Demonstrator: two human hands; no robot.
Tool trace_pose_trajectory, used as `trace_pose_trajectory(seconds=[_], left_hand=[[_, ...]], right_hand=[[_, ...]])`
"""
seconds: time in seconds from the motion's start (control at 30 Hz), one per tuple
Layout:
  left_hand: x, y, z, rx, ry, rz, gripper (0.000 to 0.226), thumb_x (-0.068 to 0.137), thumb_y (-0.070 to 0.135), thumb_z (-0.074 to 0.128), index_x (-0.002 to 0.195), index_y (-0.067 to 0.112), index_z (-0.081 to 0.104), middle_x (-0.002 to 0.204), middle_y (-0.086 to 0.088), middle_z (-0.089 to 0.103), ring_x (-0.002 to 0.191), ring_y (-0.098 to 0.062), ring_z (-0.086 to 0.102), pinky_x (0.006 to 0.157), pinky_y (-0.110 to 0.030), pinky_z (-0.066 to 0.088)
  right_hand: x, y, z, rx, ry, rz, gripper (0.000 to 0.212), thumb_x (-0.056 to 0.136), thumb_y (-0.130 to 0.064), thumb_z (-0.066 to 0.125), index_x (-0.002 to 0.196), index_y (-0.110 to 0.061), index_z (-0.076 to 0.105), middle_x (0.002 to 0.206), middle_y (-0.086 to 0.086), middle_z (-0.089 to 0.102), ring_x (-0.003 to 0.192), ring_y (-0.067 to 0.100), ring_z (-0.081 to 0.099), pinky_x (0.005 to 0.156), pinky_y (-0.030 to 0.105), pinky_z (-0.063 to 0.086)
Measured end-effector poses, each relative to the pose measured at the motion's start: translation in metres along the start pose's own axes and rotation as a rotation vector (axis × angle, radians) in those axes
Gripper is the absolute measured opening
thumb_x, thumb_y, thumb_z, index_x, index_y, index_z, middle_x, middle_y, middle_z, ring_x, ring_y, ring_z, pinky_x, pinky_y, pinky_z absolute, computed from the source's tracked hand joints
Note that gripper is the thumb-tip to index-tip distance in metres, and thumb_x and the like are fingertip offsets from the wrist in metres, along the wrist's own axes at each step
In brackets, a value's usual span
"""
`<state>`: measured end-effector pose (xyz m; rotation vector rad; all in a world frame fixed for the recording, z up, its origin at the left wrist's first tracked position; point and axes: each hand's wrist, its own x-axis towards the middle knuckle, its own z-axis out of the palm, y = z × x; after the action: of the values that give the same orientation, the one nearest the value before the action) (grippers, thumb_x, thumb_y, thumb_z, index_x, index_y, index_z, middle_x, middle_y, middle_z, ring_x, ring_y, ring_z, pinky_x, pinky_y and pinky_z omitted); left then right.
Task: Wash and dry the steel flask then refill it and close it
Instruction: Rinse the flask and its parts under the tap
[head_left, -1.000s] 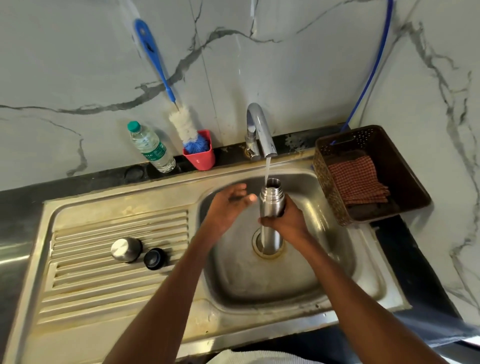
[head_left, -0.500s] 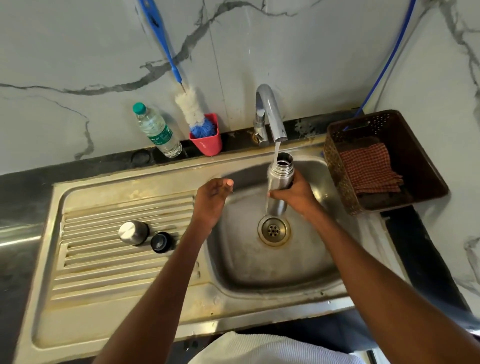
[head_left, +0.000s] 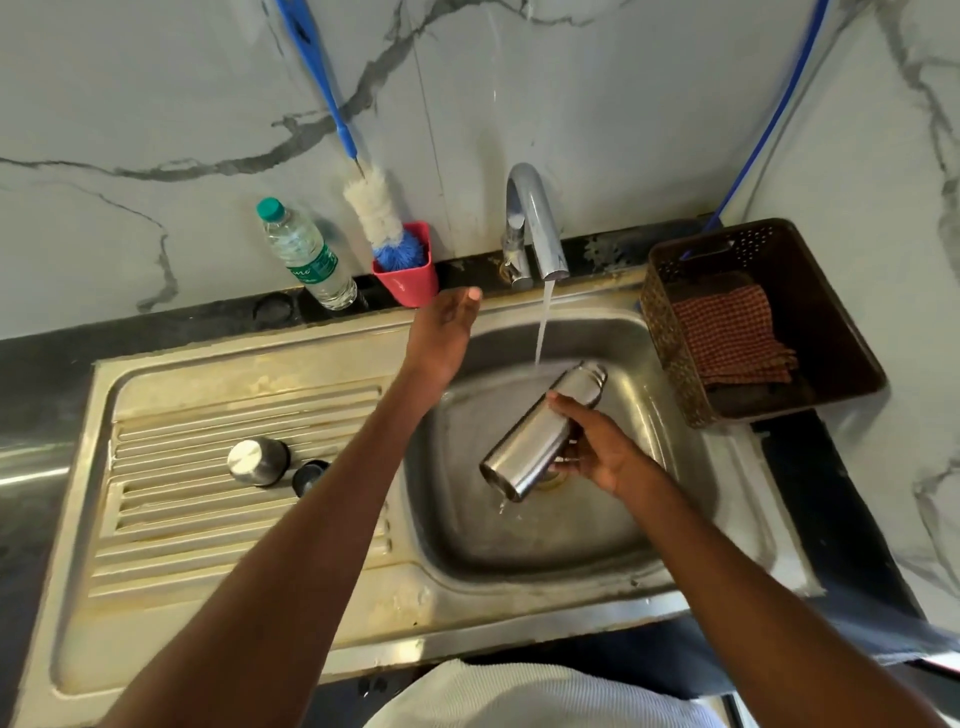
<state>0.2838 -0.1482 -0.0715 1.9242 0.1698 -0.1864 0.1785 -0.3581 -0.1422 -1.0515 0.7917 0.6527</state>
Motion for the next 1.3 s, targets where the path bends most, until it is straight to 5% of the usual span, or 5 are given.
trace_pose_trajectory(seconds=[0.13, 0.4, 0.83, 1.2, 1.3], left_hand=[[0.017, 0.031, 0.016, -0.014, -0.104, -0.008, 0.054, 0.108, 0.054, 0.043, 0.146, 0.017, 0.055, 0.128, 0.004, 0.061, 0.124, -0.019, 0.057, 0.113, -0.048, 0.047], [0.028, 0.04, 0.032, -0.133, -0.236, -0.051, 0.053, 0.11, 0.053, 0.038, 0.146, 0.019, 0.056, 0.135, 0.002, 0.064, 0.128, -0.015, 0.056, 0.118, -0.048, 0.042], [0.03, 0.033, 0.043, -0.262, -0.364, -0.136, 0.08, 0.098, 0.076, 0.031, 0.163, 0.028, 0.033, 0.165, -0.002, 0.041, 0.153, -0.021, 0.036, 0.127, -0.05, 0.023], [-0.061, -0.017, 0.004, -0.243, 0.039, -0.048, 0.039, 0.102, 0.065, 0.048, 0.122, 0.039, 0.07, 0.129, 0.005, 0.073, 0.125, -0.017, 0.064, 0.11, -0.052, 0.049], [-0.099, -0.029, -0.008, -0.355, 0.129, -0.039, 0.037, 0.106, 0.045, 0.054, 0.128, 0.019, 0.069, 0.122, -0.005, 0.076, 0.117, -0.019, 0.07, 0.097, -0.043, 0.056]], right_hand=[[-0.004, 0.007, 0.004, 0.435, -0.069, 0.266, 0.059, 0.083, -0.041, 0.08, 0.122, -0.001, 0.065, 0.111, 0.022, 0.07, 0.092, 0.034, 0.07, 0.064, 0.038, 0.064], [-0.021, -0.018, 0.006, 0.863, -0.35, 0.42, 0.059, 0.09, -0.052, 0.068, 0.114, 0.002, 0.062, 0.101, 0.02, 0.067, 0.072, 0.034, 0.074, 0.048, 0.033, 0.06], [-0.033, -0.04, 0.006, 0.773, -0.34, 0.362, 0.06, 0.092, -0.053, 0.065, 0.107, 0.005, 0.062, 0.095, 0.018, 0.064, 0.066, 0.029, 0.073, 0.045, 0.03, 0.058], [-0.055, -0.023, 0.02, 0.816, -0.332, 0.334, 0.054, 0.092, -0.047, 0.066, 0.101, 0.006, 0.067, 0.098, 0.018, 0.066, 0.07, 0.031, 0.073, 0.045, 0.033, 0.058], [-0.049, -0.011, 0.032, 0.666, -0.207, 0.318, 0.05, 0.091, -0.047, 0.067, 0.099, 0.002, 0.067, 0.091, 0.018, 0.069, 0.064, 0.031, 0.073, 0.042, 0.029, 0.055]])
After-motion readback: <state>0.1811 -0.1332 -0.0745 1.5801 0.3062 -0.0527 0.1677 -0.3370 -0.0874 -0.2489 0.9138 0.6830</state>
